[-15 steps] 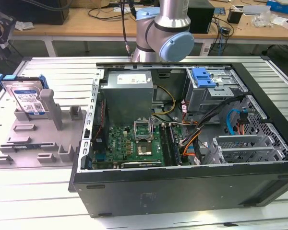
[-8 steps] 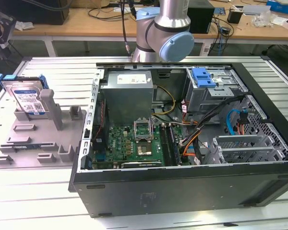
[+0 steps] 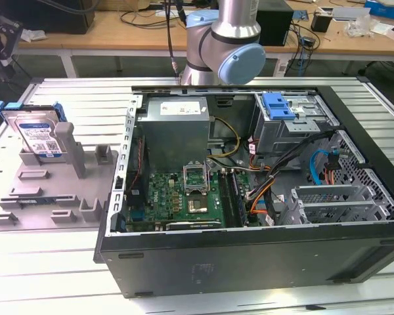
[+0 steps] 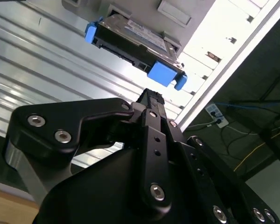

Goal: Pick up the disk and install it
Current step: 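Pick up the disk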

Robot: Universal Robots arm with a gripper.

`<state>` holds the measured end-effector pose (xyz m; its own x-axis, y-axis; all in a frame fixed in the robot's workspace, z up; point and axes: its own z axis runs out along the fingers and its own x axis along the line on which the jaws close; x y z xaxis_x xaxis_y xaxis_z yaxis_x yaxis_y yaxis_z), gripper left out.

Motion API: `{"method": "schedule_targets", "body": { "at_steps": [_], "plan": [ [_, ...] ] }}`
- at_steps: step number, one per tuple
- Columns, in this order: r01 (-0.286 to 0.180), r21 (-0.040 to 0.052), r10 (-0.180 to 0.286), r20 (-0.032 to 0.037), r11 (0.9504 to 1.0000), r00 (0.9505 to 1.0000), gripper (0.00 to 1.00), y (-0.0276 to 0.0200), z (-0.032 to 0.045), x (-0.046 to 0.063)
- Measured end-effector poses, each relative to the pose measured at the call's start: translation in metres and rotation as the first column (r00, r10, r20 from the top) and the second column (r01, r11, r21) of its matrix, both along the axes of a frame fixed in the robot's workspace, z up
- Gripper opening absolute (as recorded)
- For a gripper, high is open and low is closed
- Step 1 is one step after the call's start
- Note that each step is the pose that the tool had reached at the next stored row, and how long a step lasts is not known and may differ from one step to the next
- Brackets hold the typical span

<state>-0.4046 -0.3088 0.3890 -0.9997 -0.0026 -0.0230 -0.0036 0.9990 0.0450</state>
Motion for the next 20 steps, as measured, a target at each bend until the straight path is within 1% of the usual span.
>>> {"method": "schedule_targets", "body": {
  "at_steps": [1, 4, 5, 7, 8, 9, 11, 13, 15, 17, 18, 19, 20],
  "plan": [
    [-0.025, -0.0005, 0.025, 0.0001, 0.9997, 0.9997, 0.11, 0.0000, 0.0000, 0.0001],
    [-0.050, -0.0015, 0.050, -0.0010, 0.9987, 0.9987, 0.11, 0.0000, -0.0001, 0.0001],
    [-0.061, -0.0013, 0.061, -0.0025, 0.9981, 0.9981, 0.11, 0.0000, -0.0001, 0.0001],
    [-0.087, -0.0010, 0.087, -0.0085, 0.9962, 0.9962, 0.11, 0.0000, 0.0000, 0.0003],
    [-0.108, -0.0004, 0.108, -0.0138, 0.9941, 0.9940, 0.11, 0.0000, 0.0000, 0.0003],
    [-0.134, 0.0002, 0.134, -0.0193, 0.9910, 0.9908, 0.11, 0.0000, 0.0000, 0.0003],
    [-0.164, 0.0002, 0.164, -0.0226, 0.9865, 0.9862, 0.11, 0.0000, -0.0001, 0.0002],
    [-0.200, -0.0001, 0.200, -0.0237, 0.9797, 0.9794, 0.11, 0.0000, -0.0001, 0.0002],
    [-0.238, -0.0001, 0.238, -0.0237, 0.9714, 0.9711, 0.11, 0.0000, -0.0003, 0.0003],
    [-0.298, -0.0007, 0.298, -0.0239, 0.9546, 0.9543, 0.11, 0.0000, -0.0006, 0.0003],
    [-0.336, -0.0007, 0.336, -0.0239, 0.9420, 0.9417, 0.11, 0.0000, -0.0009, 0.0003],
    [-0.360, -0.0007, 0.360, -0.0239, 0.9330, 0.9328, 0.11, 0.0000, -0.0010, 0.0003],
    [-0.373, -0.0007, 0.373, -0.0239, 0.9276, 0.9274, 0.11, 0.0000, -0.0011, 0.0003]
  ]
}}
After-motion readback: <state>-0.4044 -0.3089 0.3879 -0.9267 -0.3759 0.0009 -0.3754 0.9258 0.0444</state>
